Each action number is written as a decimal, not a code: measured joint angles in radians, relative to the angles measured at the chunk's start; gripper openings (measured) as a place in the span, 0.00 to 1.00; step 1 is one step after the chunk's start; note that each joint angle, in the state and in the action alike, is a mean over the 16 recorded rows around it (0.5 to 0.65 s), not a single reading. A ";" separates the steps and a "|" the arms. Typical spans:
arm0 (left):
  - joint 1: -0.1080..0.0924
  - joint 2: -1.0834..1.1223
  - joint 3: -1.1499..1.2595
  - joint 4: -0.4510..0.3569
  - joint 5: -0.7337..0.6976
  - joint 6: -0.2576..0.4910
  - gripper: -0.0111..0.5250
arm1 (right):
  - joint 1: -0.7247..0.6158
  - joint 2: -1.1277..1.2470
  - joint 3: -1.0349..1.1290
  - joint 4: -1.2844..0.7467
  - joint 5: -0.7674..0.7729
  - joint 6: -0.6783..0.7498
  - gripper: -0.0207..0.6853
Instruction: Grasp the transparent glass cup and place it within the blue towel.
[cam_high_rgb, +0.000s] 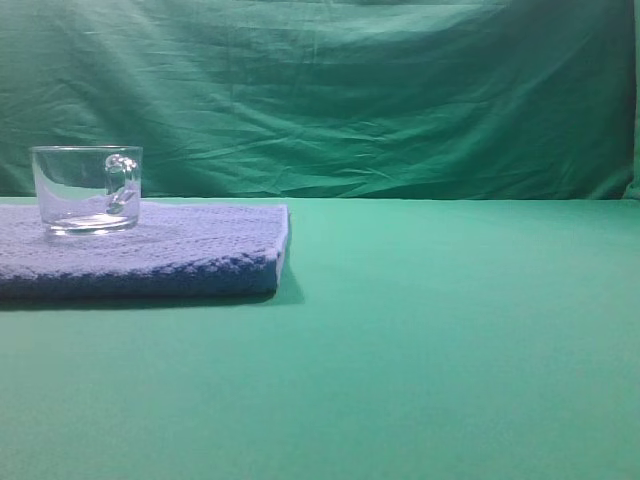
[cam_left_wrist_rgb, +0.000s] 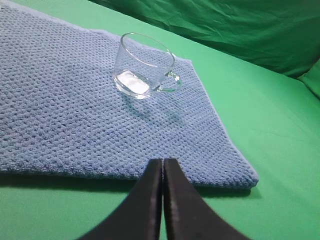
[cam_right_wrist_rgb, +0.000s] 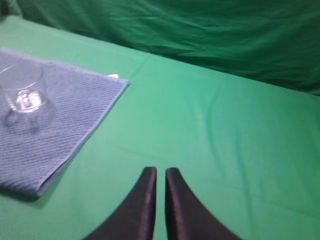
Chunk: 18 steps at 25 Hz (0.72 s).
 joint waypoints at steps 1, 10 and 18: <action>0.000 0.000 0.000 0.000 0.000 0.000 0.02 | -0.019 -0.033 0.034 0.000 -0.014 0.003 0.11; 0.000 0.000 0.000 0.000 0.000 0.000 0.02 | -0.134 -0.228 0.293 0.016 -0.126 0.034 0.11; 0.000 0.000 0.000 0.000 0.000 0.000 0.02 | -0.171 -0.258 0.381 0.036 -0.147 0.054 0.11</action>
